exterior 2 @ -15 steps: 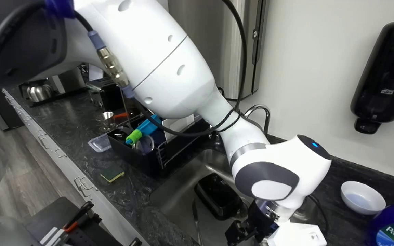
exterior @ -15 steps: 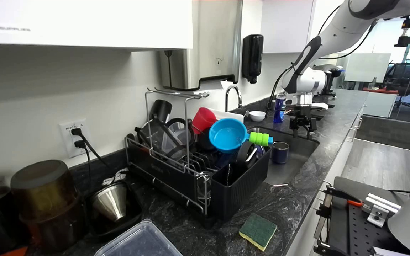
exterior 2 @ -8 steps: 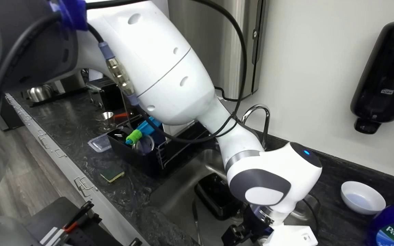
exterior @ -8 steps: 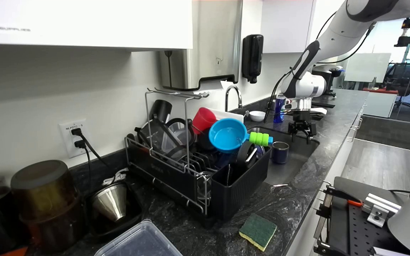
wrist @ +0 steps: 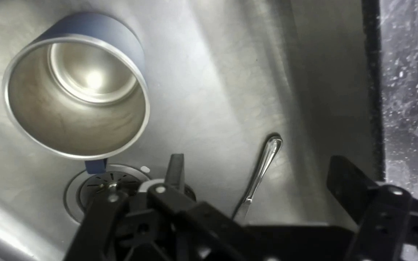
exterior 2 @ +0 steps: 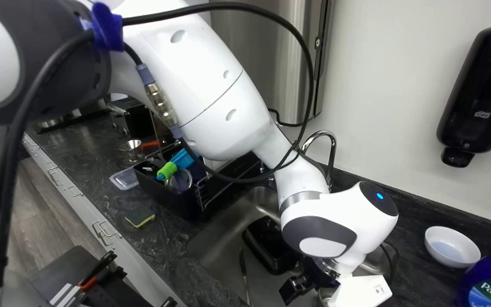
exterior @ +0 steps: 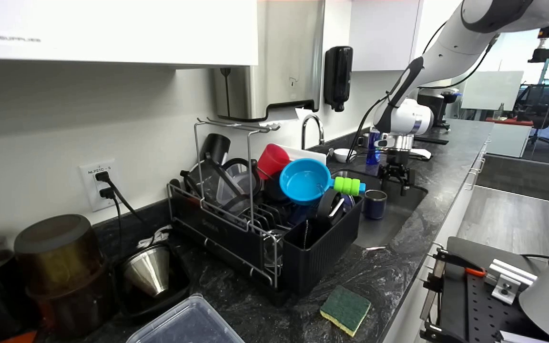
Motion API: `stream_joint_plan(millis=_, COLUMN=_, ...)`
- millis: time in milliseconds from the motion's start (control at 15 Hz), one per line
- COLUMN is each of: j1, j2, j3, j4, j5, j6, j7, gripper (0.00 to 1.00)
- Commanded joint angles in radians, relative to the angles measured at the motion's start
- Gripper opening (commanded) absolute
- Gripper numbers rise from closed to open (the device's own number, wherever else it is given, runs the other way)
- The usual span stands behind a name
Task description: Take the mug from the sink and put it on the dish rack
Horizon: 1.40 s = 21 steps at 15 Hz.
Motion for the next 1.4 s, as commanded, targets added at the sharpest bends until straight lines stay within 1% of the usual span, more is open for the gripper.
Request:
stream_joint_plan(millis=0, j1=-0.046, j2=0.032, j3=0.046, j4=0.02, j5=0.068, j6=0.068, j7=-0.065, gripper=1.0)
stream_joint_plan(millis=400, j1=-0.095, j2=0.081, j3=0.095, j4=0.06, j5=0.108, j6=0.154, j7=-0.126, gripper=1.0)
stream_joint_plan(millis=800, j1=-0.135, j2=0.124, j3=0.132, j4=0.091, j5=0.094, j6=0.224, j7=-0.159, gripper=1.0)
stream_joint_plan(millis=1333, j1=-0.17, j2=0.183, j3=0.156, j4=0.113, j5=0.068, j6=0.304, j7=-0.173, gripper=1.0)
